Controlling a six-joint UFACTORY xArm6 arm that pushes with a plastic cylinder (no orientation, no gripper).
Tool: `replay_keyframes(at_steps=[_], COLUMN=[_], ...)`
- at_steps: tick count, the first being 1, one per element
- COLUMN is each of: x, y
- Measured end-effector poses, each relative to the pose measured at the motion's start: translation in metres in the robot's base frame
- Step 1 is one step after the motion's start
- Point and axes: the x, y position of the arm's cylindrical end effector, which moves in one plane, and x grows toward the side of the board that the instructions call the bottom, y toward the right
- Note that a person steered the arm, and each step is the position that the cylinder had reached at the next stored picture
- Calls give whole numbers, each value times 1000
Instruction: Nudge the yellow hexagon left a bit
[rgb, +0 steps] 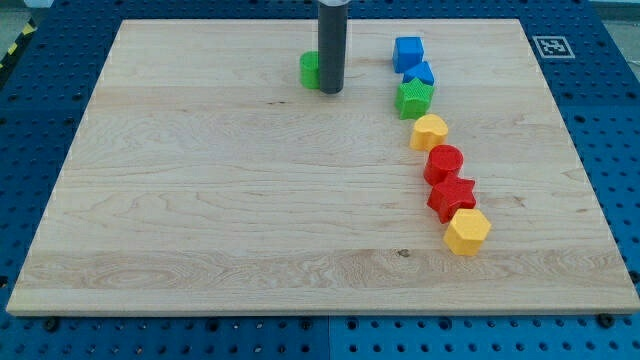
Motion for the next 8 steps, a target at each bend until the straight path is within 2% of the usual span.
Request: replay_keyframes(at_steps=[2,4,6,7,8], x=[2,112,251,279,283], y=[-5,2,57,64,110])
